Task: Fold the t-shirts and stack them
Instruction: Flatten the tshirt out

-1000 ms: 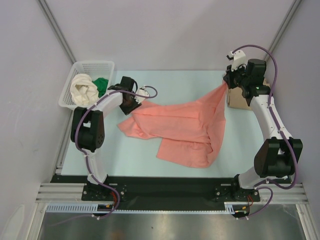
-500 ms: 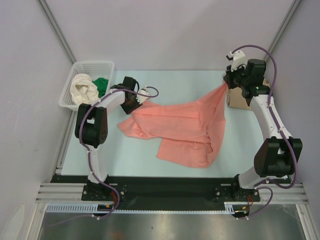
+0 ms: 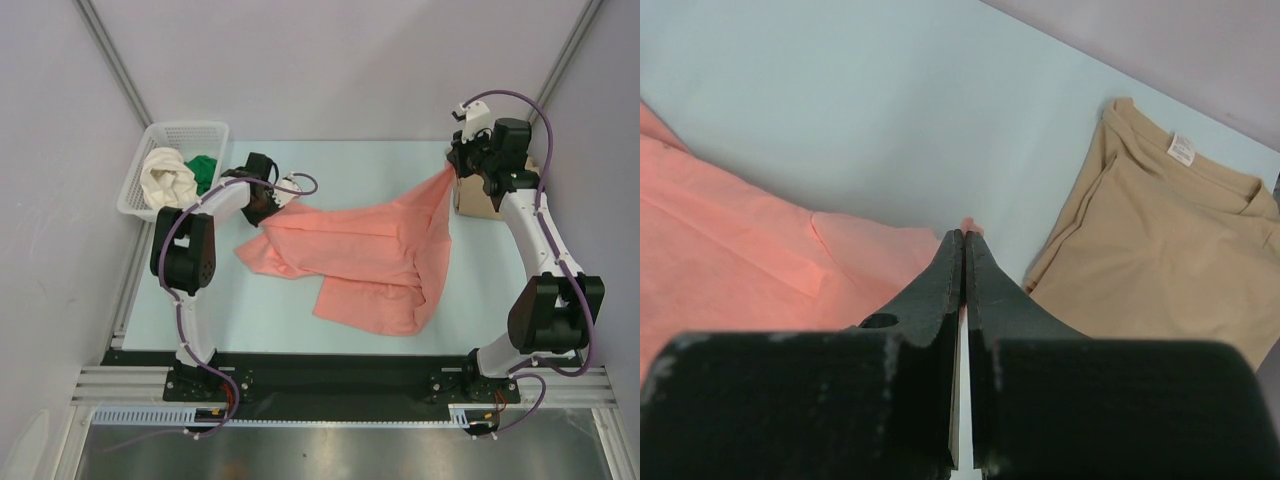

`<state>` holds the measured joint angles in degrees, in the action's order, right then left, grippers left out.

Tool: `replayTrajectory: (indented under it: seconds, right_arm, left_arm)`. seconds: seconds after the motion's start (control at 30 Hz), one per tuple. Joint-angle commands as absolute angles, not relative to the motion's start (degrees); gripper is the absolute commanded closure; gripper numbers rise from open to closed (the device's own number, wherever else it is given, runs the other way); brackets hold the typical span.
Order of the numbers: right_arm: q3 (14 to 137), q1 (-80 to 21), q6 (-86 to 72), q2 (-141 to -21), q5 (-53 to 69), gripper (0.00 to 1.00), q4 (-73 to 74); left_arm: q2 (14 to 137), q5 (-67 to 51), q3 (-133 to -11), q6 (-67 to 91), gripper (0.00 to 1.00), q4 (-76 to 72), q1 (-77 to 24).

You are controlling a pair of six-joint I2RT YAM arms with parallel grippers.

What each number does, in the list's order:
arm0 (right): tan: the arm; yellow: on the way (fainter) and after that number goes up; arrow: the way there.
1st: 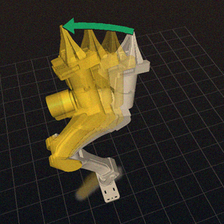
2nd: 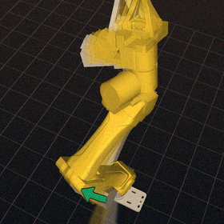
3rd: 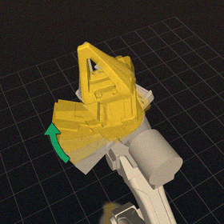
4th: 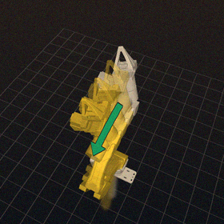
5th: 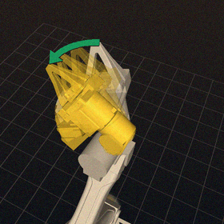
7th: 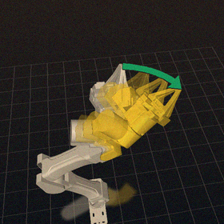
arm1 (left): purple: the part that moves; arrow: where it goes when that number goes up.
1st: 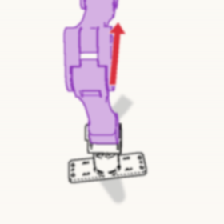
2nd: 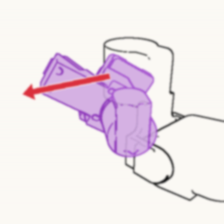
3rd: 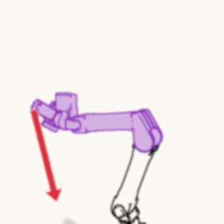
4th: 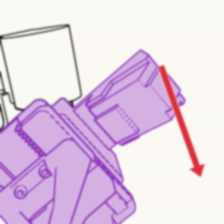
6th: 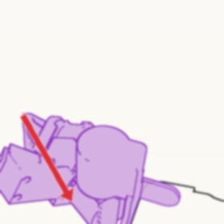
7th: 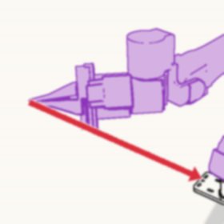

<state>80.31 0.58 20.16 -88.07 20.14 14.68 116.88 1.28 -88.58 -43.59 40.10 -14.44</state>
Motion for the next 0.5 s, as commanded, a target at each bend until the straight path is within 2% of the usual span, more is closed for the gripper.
replayTrajectory:
  seconds: [0.0, 0.2, 0.47]
  right_arm:
    - [81.65, 0.35, 19.51, -88.68, 18.99, 1.0, 12.22]
    - [83.14, 0.44, 17.93, -88.42, 15.12, 1.0, 12.12]
    - [94.81, 1.67, 15.74, -88.16, 11.7, 1.0, 17.66]
  left_arm:
    - [112.6, 0.53, -90.62, -42.98, 1.0, 40.87, -13.97]
    - [105.48, 0.44, -92.45, -37.54, 1.0, 39.9, -14.32]
    - [91.78, 0.44, -97.9, -32.53, 1.0, 40.69, -16.35]
